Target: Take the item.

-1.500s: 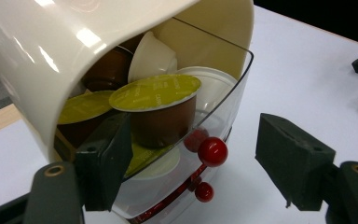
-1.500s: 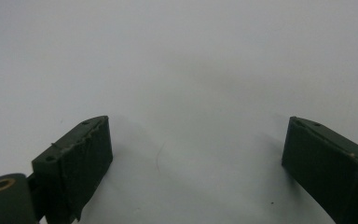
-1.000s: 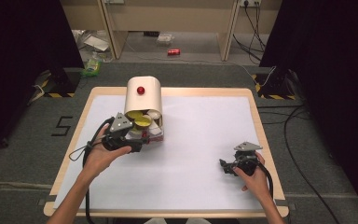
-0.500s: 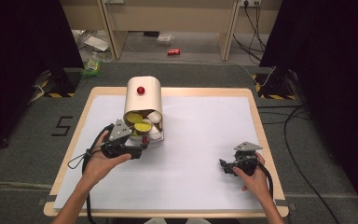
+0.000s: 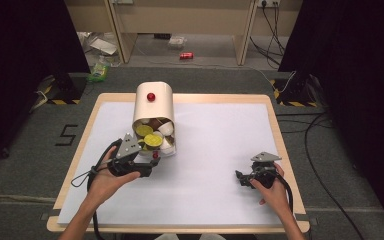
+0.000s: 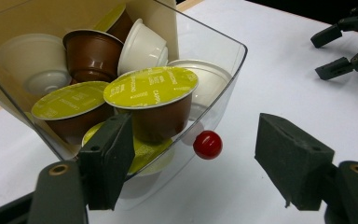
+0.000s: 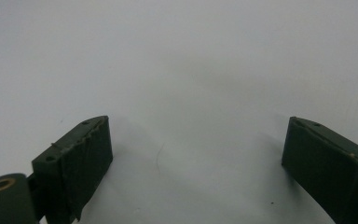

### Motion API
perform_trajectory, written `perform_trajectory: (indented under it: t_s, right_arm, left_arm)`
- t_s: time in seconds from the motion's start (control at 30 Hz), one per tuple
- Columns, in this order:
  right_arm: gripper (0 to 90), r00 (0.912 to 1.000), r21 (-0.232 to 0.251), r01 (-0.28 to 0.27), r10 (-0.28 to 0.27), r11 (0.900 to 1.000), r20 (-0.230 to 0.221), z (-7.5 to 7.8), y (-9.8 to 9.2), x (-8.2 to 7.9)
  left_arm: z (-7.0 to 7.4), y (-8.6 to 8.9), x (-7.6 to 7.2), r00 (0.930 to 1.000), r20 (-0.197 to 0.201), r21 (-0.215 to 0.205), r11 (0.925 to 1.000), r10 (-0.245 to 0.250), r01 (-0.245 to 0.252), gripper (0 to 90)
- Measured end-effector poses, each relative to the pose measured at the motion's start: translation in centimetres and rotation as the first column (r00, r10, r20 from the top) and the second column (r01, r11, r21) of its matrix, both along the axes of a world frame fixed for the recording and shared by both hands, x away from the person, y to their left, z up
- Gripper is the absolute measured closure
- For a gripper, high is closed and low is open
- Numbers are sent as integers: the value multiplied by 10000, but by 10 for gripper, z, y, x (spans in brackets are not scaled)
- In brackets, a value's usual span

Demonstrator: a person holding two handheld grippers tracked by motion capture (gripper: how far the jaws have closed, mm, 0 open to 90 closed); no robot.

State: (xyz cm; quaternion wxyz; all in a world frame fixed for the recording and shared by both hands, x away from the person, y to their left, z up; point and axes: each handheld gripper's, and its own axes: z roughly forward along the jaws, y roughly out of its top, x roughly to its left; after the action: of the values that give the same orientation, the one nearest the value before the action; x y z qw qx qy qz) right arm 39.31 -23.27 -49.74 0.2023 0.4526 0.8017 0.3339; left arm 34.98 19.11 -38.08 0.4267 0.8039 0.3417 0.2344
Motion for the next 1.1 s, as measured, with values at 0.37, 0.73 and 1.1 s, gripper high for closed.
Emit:
perform_trajectory:
  t_s: [0.37, 0.73, 1.1]
  right_arm:
    - [90, 10000, -2, -6, 6, 10000, 12, 0, 0, 0]
    - [90, 10000, -5, -7, 7, 10000, 12, 0, 0, 0]
    - [89, 10000, -7, -5, 5, 10000, -2, 0, 0, 0]
  left_arm:
    - [-2, -1, -6, 10000, -56, 24, 10000, -58, 58, 280]
    - [-5, 0, -13, 9997, -197, -99, 9998, -166, 164, 280]
    - [8, 7, -11, 9997, -199, -587, 9982, -118, 106, 265]
